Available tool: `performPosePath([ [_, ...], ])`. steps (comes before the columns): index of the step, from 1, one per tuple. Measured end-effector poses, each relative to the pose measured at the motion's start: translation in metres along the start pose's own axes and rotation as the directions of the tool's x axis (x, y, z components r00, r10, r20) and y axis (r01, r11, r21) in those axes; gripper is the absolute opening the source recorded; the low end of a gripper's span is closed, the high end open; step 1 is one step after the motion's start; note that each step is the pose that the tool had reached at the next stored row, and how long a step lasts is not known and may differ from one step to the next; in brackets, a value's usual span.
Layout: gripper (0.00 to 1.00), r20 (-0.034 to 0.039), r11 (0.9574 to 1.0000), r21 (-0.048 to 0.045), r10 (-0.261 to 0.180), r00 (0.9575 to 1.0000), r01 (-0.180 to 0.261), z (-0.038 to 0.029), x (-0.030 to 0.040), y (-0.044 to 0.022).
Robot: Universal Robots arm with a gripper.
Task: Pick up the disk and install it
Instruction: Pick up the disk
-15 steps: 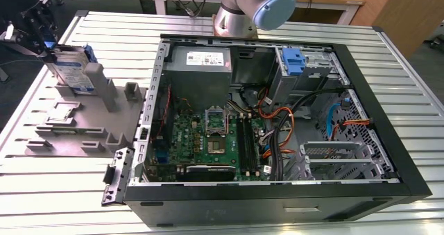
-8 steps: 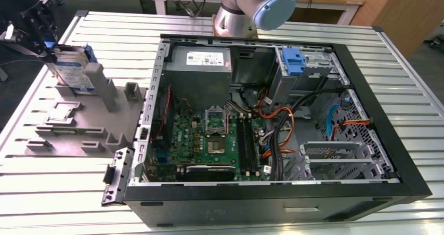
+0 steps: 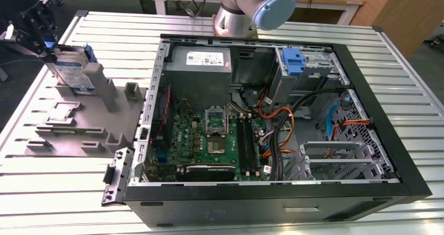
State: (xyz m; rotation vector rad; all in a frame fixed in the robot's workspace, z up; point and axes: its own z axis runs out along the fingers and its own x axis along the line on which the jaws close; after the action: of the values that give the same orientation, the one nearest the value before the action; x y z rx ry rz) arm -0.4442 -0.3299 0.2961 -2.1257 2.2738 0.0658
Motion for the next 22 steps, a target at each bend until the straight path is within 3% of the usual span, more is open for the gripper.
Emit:
performPosePath([
  [5, 0.44, 0.0, 1.0, -0.0016, 0.0, 1.0, 0.0, 0.0001, -0.0001, 0.0],
  [11, 0.44, -0.0013, 0.9998, -0.0184, 0.005, 1.0, -0.005, 0.0015, -0.0001, 0.0],
  [22, 0.44, -0.0013, 0.9998, -0.0204, 0.006, 1.0, -0.006, 0.0036, -0.0004, -0.0001],
])
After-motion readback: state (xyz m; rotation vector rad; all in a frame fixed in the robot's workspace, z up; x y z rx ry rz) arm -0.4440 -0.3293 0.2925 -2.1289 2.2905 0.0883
